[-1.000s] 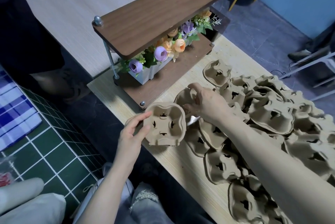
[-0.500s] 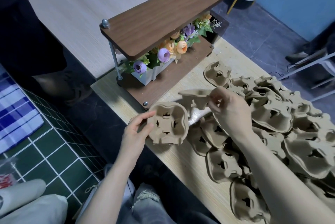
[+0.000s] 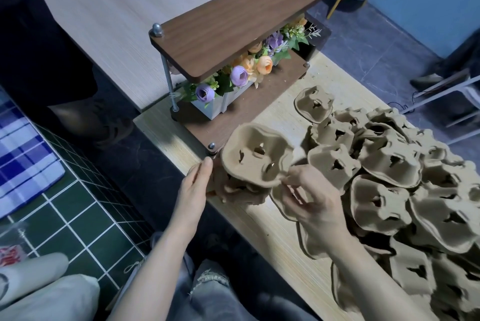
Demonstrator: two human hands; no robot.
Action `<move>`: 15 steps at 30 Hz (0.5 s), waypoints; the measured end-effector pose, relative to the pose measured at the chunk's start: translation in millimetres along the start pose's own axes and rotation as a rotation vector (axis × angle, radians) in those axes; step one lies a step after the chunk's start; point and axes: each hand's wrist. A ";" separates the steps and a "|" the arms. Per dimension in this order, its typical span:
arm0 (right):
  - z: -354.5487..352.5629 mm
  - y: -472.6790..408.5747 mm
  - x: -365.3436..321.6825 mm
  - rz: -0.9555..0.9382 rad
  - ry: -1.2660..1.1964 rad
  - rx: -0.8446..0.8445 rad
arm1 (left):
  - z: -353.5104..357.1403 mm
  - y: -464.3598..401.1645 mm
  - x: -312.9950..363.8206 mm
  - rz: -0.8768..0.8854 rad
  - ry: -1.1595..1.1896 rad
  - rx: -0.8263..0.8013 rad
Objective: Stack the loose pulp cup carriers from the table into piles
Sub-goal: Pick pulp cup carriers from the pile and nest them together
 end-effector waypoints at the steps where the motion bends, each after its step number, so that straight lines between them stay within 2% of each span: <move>1: 1.0 2.1 2.7 -0.014 0.026 -0.041 | -0.4 0.3 0.9 -0.001 0.004 -0.001; 4: 2.1 6.8 9.8 -0.011 0.086 -0.148 | -0.7 2.7 2.8 0.004 -0.001 -0.016; 8: -0.3 8.6 8.3 0.009 0.074 -0.203 | -0.7 3.8 4.1 0.013 -0.020 -0.014; 11: -0.8 11.4 8.2 0.122 0.040 -0.222 | -0.1 4.7 6.2 0.039 -0.027 -0.014; 15: 0.5 12.4 5.3 0.294 -0.046 -0.166 | -3.1 6.8 2.8 0.059 -0.015 -0.029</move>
Point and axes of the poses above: each hand's wrist, its own y-axis away from the middle knuckle, its own z-axis out of the palm, x = y × z, and after that the axes turned 8 degrees about -y, right-handed
